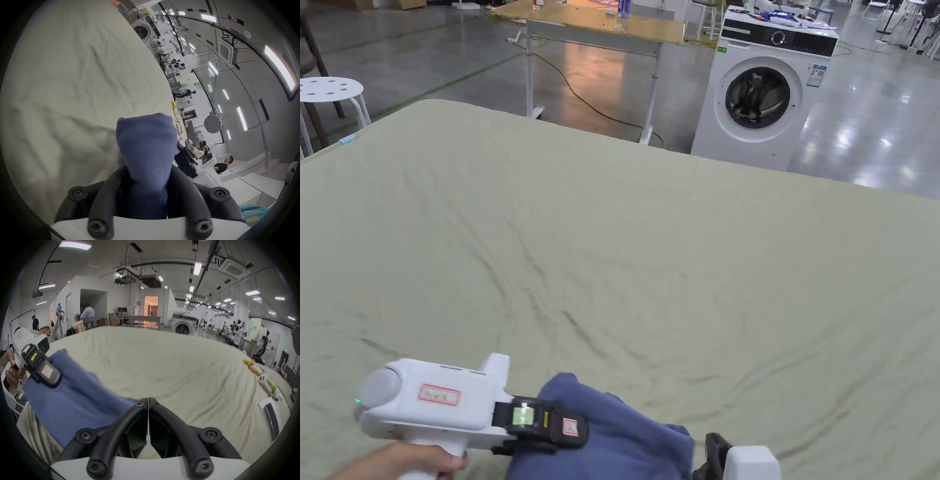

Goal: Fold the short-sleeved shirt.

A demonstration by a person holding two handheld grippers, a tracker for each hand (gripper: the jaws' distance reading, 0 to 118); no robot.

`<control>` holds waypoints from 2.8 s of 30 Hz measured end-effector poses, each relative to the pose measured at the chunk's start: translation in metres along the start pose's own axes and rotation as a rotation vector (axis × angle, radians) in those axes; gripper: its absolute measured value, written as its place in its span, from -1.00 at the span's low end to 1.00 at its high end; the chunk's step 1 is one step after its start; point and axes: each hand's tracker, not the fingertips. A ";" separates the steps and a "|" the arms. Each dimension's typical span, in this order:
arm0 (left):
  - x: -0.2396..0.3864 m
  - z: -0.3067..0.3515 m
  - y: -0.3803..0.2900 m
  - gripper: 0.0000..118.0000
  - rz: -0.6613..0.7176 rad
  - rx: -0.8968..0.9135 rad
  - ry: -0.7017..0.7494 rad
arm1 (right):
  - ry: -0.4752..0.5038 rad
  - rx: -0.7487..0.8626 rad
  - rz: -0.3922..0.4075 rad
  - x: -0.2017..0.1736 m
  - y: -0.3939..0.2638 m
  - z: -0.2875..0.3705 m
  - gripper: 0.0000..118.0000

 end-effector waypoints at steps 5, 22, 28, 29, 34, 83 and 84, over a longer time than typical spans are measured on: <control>0.002 0.092 0.027 -0.69 -0.037 0.058 0.138 | -0.045 0.087 -0.019 0.029 0.041 0.002 -1.00; -0.003 0.302 0.090 -0.68 0.030 0.195 0.636 | -0.204 0.148 -0.089 0.108 0.074 0.002 -1.00; -0.018 0.287 0.090 -0.62 0.071 0.177 0.823 | -0.220 0.135 -0.094 0.113 0.066 0.004 -1.00; -0.020 0.282 0.091 -0.59 0.068 0.171 0.858 | -0.222 0.132 -0.093 0.114 0.065 0.003 -1.00; -0.028 0.264 0.090 -0.29 0.031 0.143 1.130 | -0.223 0.116 -0.097 0.115 0.061 0.003 -1.00; 0.150 -0.035 -0.037 -1.00 -0.892 0.903 0.894 | -0.251 0.199 -0.174 0.125 0.072 0.013 -1.00; 0.153 -0.041 -0.035 -1.00 -0.891 0.905 0.872 | -0.256 0.205 -0.171 0.123 0.073 0.013 -1.00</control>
